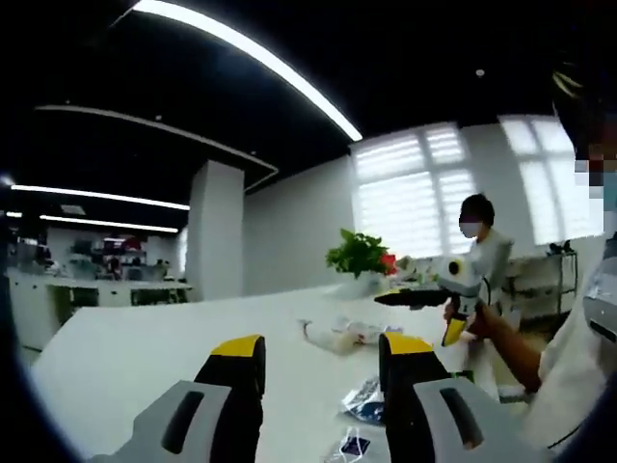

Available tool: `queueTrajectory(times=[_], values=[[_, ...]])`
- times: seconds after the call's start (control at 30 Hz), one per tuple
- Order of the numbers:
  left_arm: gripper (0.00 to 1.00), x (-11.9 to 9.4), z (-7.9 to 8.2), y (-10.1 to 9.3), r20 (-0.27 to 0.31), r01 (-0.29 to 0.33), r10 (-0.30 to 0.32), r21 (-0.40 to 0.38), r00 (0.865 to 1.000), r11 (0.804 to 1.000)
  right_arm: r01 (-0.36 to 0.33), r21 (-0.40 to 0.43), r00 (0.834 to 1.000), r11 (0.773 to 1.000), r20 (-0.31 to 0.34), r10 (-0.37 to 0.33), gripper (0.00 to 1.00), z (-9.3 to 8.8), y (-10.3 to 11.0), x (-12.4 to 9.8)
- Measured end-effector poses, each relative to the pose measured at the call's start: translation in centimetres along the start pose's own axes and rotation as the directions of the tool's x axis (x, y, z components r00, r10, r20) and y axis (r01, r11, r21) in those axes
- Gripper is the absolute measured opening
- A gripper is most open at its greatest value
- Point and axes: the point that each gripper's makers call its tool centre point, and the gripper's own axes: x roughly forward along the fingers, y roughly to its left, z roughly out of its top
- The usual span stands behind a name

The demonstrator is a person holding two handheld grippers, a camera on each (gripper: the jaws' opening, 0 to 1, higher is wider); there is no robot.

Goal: Arrange the skincare products in the storage area until every visible bottle or jar stands upright without overlapping.

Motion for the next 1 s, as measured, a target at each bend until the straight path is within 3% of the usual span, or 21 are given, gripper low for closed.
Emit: queueTrajectory(times=[0.17, 0.33, 0.4, 0.57, 0.63, 0.7, 0.77, 0.87, 1.0], values=[[0.56, -1.2, 3.8, -0.5, 0.150, -0.015, 0.017, -0.014, 0.989, 1.000, 0.036, 0.029, 0.998, 0.999, 0.041, -0.037, 1.00, 0.9, -0.7, -0.4], [0.71, -2.0, 5.3, -1.1, 0.194, -0.041, 0.041, -0.005, 0.980, 0.999, 0.093, 0.035, 0.993, 0.995, 0.064, -0.095, 1.00, 1.6, -1.8, -1.3], [0.76, -2.4, 6.4, -1.1, 0.236, -0.053, 0.058, -0.030, 0.970, 0.998, 0.115, 0.015, 0.990, 0.993, 0.075, -0.116, 0.99, 2.1, -2.2, -1.8], [1.00, -2.8, 8.4, -2.2, 0.345, -0.020, 0.043, -0.069, 0.938, 0.997, 0.159, -0.057, 0.972, 0.986, 0.183, -0.147, 0.86, 4.7, -3.2, -4.1], [1.00, -2.6, 8.0, -3.1, 0.338, 0.009, -0.011, 0.009, 0.941, 1.000, 0.187, -0.034, 0.961, 0.982, 0.212, -0.176, 0.87, 5.3, -3.9, -4.9], [1.00, -2.2, 7.6, -3.1, 0.319, -0.012, 0.007, 0.014, 0.948, 1.000, 0.236, 0.007, 0.952, 0.972, 0.199, -0.232, 0.89, 5.1, -4.9, -5.5], [1.00, -1.9, 7.3, -2.8, 0.300, -0.040, 0.024, 0.047, 0.954, 0.998, 0.289, -0.023, 0.945, 0.957, 0.170, -0.281, 0.90, 4.8, -5.8, -5.9], [1.00, -1.9, 7.2, -3.1, 0.300, -0.034, 0.007, 0.084, 0.954, 0.996, 0.339, -0.022, 0.924, 0.940, 0.194, -0.329, 0.91, 5.4, -6.6, -6.9], [1.00, -2.2, 7.7, -3.8, 0.334, 0.051, -0.052, 0.014, 0.941, 0.999, 0.406, 0.025, 0.885, 0.914, 0.237, -0.400, 0.86, 5.8, -8.5, -9.0]])
